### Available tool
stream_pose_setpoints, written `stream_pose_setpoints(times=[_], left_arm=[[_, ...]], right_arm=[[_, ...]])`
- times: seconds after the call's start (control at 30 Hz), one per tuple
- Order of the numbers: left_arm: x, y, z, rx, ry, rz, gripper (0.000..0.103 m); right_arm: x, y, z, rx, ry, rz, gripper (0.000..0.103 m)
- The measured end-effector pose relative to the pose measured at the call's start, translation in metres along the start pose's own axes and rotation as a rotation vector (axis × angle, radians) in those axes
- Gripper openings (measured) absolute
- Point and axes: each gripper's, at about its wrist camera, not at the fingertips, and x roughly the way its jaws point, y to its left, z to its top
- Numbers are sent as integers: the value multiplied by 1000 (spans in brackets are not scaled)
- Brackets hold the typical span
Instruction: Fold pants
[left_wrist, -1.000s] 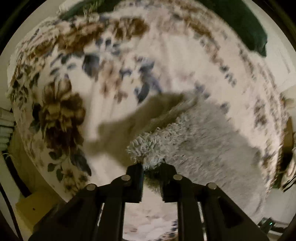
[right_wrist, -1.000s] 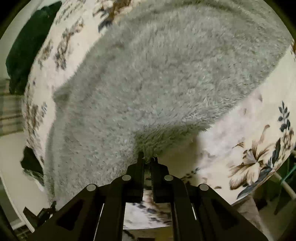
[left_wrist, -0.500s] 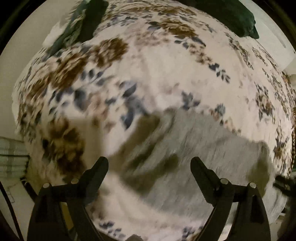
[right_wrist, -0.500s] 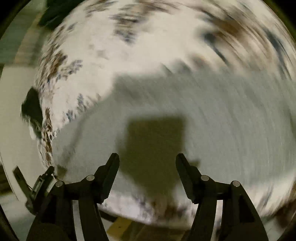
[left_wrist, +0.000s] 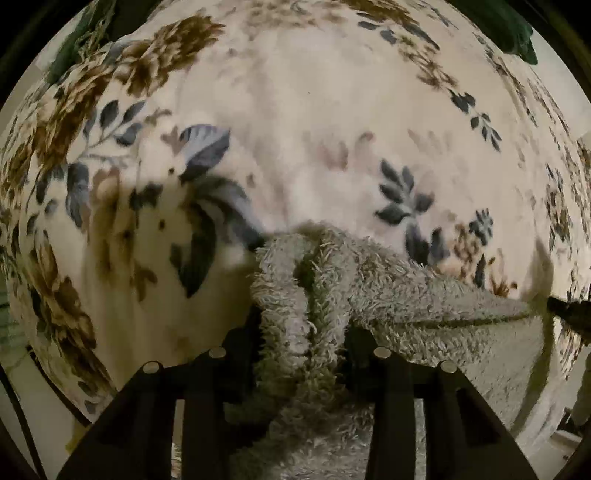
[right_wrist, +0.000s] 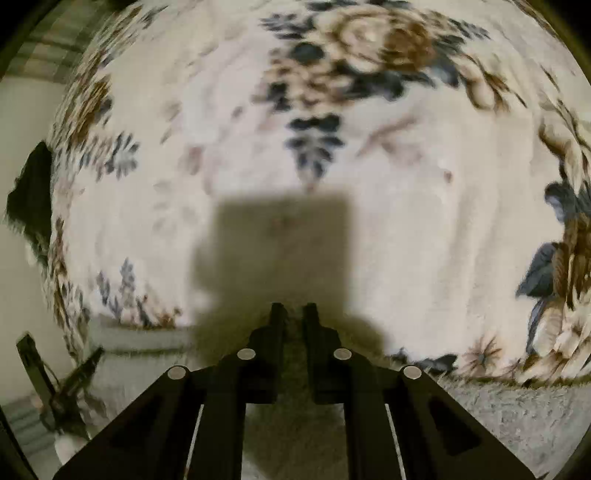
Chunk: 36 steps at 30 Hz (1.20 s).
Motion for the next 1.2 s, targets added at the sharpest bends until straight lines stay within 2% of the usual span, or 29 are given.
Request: stream_pose_setpoints(times=[0.07, 0.1, 0.13, 0.17, 0.2, 0.23, 0.27, 0.37, 0.5, 0.57, 0.63, 0.7, 0.73, 0.8, 0.87, 0.97, 1.03, 1.13, 1.2], left_arm=[[-8, -2, -1, 15, 4, 15, 45], [-16, -5, -1, 23, -1, 14, 45], [-25, -7, -1, 36, -10, 20, 47], [-33, -12, -1, 51, -28, 34, 59], [-43, -17, -2, 74, -48, 47, 81], [-53, -21, -4, 95, -68, 55, 89], [-64, -25, -7, 109, -93, 58, 94], [-87, -39, -22, 158, -145, 89, 94], [-86, -42, -49, 170, -166, 134, 94], [-70, -40, -61, 169, -137, 181, 94], [-36, -28, -72, 164, -52, 244, 94], [-5, -14, -80, 133, 64, 235, 94], [-1, -10, -83, 111, 87, 226, 94], [-13, -17, -90, 117, 69, 210, 94], [-37, -44, -100, 189, 11, 235, 94], [-67, -98, -121, 280, -23, 184, 95], [-79, -142, -138, 349, -33, 131, 101], [-83, -225, -167, 474, -42, 71, 101], [-77, -281, -186, 542, -29, 37, 101]], right_arm=[[8, 5, 1, -37, 50, -21, 12], [8, 8, 4, -50, 48, -28, 18], [1, 6, 4, -46, 41, -3, 35], [-6, 5, 2, -31, 23, 22, 49], [-18, 2, -1, -11, -22, 51, 69], [-31, -1, -7, 1, -70, 67, 72], [-43, -4, -15, 12, -109, 69, 72], [-68, -21, -60, 80, -171, 87, 72], [-64, -55, -163, 256, -159, 80, 72], [-47, -67, -212, 312, -134, 79, 72], [-25, -81, -246, 343, -90, 65, 72], [4, -92, -268, 383, -52, 21, 72], [17, -101, -278, 403, -24, 21, 72], [26, -117, -291, 446, -1, 64, 72], [17, -130, -301, 484, -47, 135, 72], [-16, -161, -322, 564, -180, 193, 72], [-45, -206, -350, 683, -295, 228, 72], [-68, -269, -390, 848, -409, 223, 72], [-82, -330, -425, 985, -480, 228, 72]])
